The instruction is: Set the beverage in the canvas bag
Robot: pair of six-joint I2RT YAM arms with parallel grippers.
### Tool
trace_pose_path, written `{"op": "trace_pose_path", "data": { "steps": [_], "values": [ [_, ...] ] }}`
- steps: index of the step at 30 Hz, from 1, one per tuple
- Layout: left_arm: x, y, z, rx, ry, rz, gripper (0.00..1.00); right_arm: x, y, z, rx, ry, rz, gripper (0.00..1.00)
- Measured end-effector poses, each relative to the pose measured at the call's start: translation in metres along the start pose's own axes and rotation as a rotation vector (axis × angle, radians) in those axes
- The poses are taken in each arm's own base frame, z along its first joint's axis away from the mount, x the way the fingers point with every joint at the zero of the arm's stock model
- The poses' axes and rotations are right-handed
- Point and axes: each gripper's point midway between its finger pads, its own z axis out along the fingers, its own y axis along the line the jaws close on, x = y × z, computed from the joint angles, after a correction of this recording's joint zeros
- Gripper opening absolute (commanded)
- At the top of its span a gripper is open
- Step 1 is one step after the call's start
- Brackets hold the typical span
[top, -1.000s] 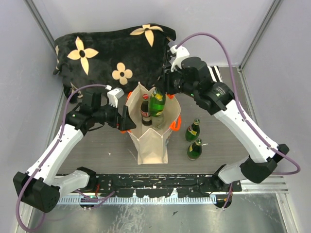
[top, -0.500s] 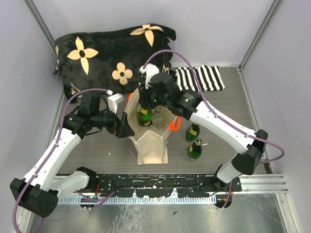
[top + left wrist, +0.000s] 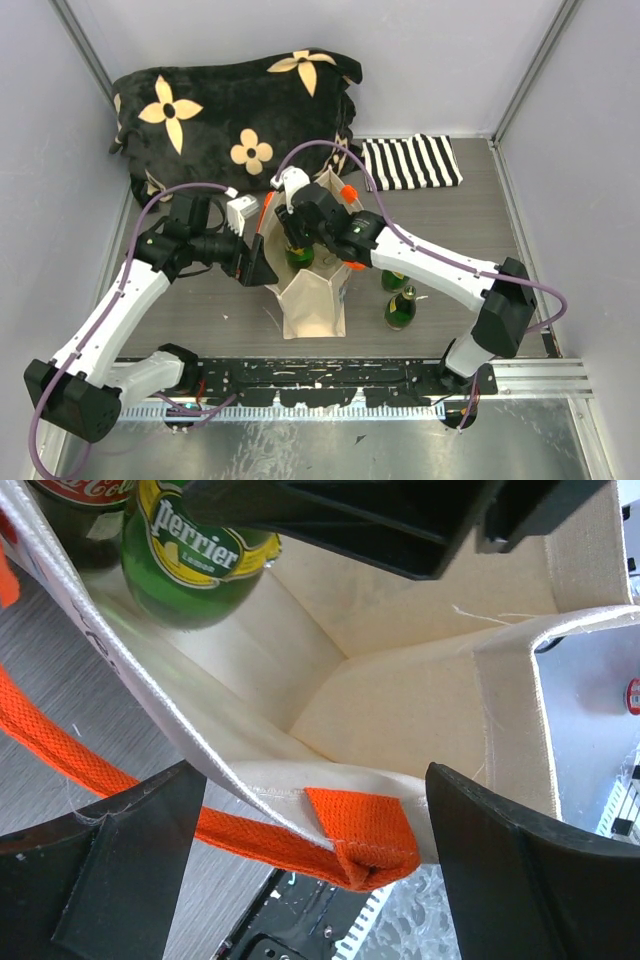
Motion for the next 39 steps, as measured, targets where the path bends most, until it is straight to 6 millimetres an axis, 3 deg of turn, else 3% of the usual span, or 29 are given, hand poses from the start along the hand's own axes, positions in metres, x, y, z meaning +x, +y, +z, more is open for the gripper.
{"op": "trace_pose_path", "data": {
  "steps": [7, 20, 28, 33, 39],
  "values": [
    [0.002, -0.001, 0.003, 0.020, 0.020, -0.003, 0.98, 0.011, -0.005, 0.013, 0.026, -0.019, -0.019, 0.01],
    [0.000, -0.001, 0.004, 0.033, 0.028, -0.005, 0.98, 0.053, -0.010, 0.032, 0.049, -0.007, -0.022, 0.01],
    [0.000, -0.002, 0.004, 0.034, 0.028, -0.005, 0.98, 0.052, -0.011, 0.034, 0.054, -0.068, 0.001, 0.01],
    [0.000, -0.003, 0.003, 0.034, 0.027, -0.005, 0.98, 0.053, -0.012, 0.032, 0.054, -0.076, 0.006, 0.47],
    [0.000, -0.003, 0.003, 0.034, 0.025, -0.005, 0.98, 0.043, -0.014, 0.023, 0.057, -0.106, 0.017, 0.66]
  ]
}}
